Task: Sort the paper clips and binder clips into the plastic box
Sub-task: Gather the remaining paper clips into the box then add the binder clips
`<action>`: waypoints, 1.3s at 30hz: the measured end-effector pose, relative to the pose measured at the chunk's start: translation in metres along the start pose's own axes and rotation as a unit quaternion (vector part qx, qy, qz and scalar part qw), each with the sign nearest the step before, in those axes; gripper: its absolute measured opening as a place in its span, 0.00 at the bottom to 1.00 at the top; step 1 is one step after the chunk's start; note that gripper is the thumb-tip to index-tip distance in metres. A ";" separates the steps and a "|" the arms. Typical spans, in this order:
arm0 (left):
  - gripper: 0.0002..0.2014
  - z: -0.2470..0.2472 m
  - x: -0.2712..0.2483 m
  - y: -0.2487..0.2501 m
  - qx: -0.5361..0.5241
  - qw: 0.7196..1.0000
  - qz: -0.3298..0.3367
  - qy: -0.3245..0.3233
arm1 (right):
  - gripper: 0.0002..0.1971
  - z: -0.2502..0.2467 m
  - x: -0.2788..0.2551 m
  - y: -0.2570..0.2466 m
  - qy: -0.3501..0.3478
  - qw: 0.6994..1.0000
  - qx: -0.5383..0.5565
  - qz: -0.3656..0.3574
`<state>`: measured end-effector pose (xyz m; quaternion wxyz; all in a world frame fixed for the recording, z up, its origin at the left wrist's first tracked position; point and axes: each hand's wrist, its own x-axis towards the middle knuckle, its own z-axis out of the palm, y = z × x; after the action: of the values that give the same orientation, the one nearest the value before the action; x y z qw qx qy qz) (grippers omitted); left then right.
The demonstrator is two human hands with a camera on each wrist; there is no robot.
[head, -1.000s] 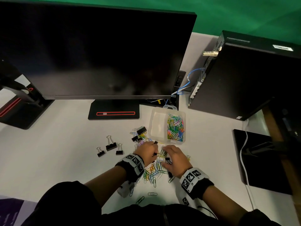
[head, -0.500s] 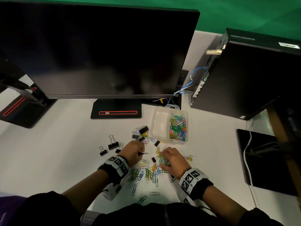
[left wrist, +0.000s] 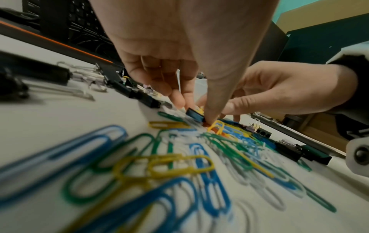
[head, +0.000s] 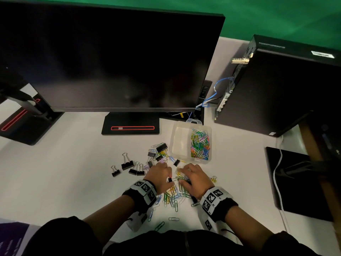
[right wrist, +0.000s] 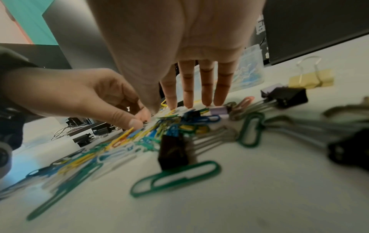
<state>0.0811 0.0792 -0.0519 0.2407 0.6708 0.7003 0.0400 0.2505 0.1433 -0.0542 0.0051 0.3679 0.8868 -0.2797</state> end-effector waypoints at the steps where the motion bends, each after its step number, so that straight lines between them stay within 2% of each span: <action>1: 0.17 -0.002 -0.001 -0.002 0.002 1.000 -0.002 0.000 | 0.21 0.000 0.000 0.001 0.005 1.000 0.004 0.001; 4: 0.14 -0.008 -0.004 -0.011 0.004 1.000 -0.019 0.012 | 0.19 -0.001 -0.004 0.006 0.017 1.000 0.014 0.004; 7: 0.09 -0.017 -0.006 -0.018 -0.041 0.998 -0.037 0.020 | 0.17 -0.001 -0.007 0.007 0.019 1.000 0.024 0.003; 9: 0.05 -0.022 -0.005 -0.019 -0.075 0.996 -0.041 0.014 | 0.19 -0.001 -0.007 0.005 0.024 0.999 0.028 0.002; 15: 0.05 -0.023 0.004 -0.015 -0.136 0.988 -0.070 0.030 | 0.29 0.007 -0.002 -0.009 -0.007 1.000 -0.004 -0.015; 18: 0.05 -0.021 0.011 -0.013 -0.155 0.984 -0.077 0.041 | 0.28 0.019 -0.009 -0.018 -0.013 0.998 -0.037 -0.049; 21: 0.04 -0.020 0.016 -0.008 -0.157 0.986 -0.052 0.035 | 0.27 0.034 -0.021 -0.024 -0.018 0.992 -0.067 -0.104; 24: 0.06 -0.019 0.019 -0.006 -0.165 0.986 -0.026 0.023 | 0.24 0.036 -0.028 -0.027 -0.018 0.989 -0.045 -0.138; 27: 0.10 -0.019 0.015 -0.007 -0.150 0.988 0.003 0.022 | 0.26 0.019 -0.030 -0.023 0.024 0.995 0.029 -0.095; 31: 0.19 -0.012 0.003 -0.005 -0.093 0.994 0.048 -0.032 | 0.23 0.003 -0.026 0.001 0.062 0.998 0.031 -0.013; 35: 0.20 0.000 -0.005 0.004 -0.073 0.993 0.047 -0.075 | 0.14 -0.003 -0.027 0.010 0.032 0.998 0.016 0.051; 39: 0.26 0.009 -0.007 0.003 -0.034 0.992 0.104 -0.060 | 0.10 -0.002 -0.029 0.009 0.016 0.997 0.028 0.065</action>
<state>0.0873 0.0707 -0.0566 0.2992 0.7329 0.6091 0.0485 0.2780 0.1306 -0.0505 -0.0008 0.4291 0.8528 -0.2976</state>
